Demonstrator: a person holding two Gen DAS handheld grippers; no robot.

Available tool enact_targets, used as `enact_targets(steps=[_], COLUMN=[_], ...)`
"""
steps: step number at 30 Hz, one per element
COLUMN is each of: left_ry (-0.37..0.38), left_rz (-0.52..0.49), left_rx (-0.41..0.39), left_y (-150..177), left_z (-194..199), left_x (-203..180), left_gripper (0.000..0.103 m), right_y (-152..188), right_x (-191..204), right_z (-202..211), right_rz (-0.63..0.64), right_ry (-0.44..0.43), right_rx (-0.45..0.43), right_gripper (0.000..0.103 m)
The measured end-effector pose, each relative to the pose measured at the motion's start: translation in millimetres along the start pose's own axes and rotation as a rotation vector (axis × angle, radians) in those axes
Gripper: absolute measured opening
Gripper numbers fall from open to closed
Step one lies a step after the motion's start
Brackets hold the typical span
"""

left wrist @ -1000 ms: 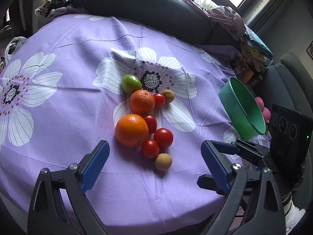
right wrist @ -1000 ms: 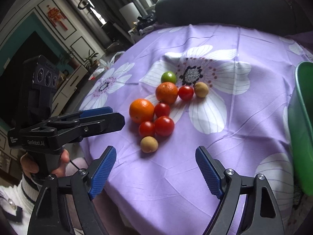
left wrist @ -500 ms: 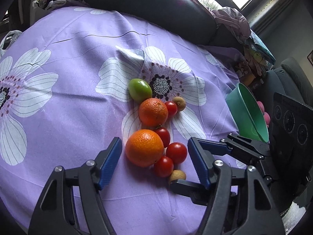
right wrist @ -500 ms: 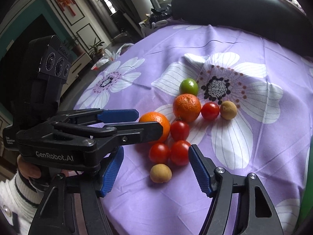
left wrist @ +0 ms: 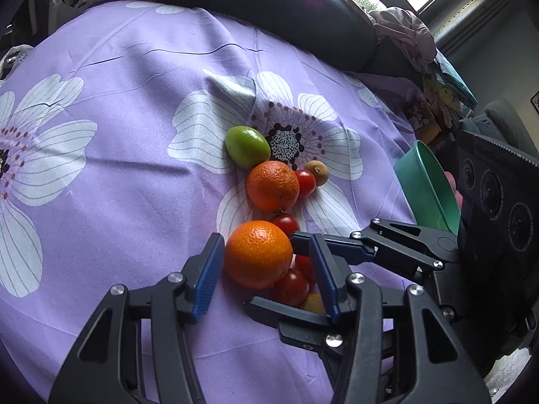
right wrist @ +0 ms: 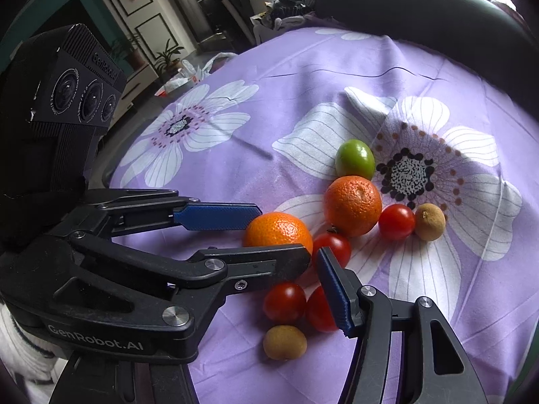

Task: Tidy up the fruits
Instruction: 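Close the right gripper on the large orange and lift it, then carry the orange into the green bowl and open the right gripper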

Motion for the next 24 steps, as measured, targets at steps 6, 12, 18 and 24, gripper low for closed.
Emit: enact_targets(steps=[6,12,18,24], left_ry=[-0.007,-0.013,-0.025,0.023], left_rz=[0.000,0.017,-0.045,-0.163], left_rx=[0.006,-0.003,-0.035,-0.067], left_y=[-3.2,-5.5,-8.8,-24.4], left_z=[-1.9,-1.5,9.0,12.1], left_x=[0.5,4.0,-22.2,-86.5], left_gripper=[0.048,0.039,0.039,0.040], right_y=[-2.2,-2.3,5.2,30.5], right_x=[-1.0,-10.2,-12.1,-37.4], right_z=[-5.2,-8.9,5.1,70.7], right_rz=[0.010,-0.022,-0.038,-0.116], right_ry=[0.035,0.051,0.055,0.107], right_rx=[0.004,-0.011,-0.068,-0.220], right_gripper=[0.057,0.047,0.046,0.046])
Point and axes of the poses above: each gripper's, at about its wrist camera, not at the fingertips, and z roughly against the way its jaws point, x to its left, y to its underside, the point moved 5 cm from there along -z, roughly the way its jaws point, and after that the axes turned 11 degrees about x, right-handed, at the moved point
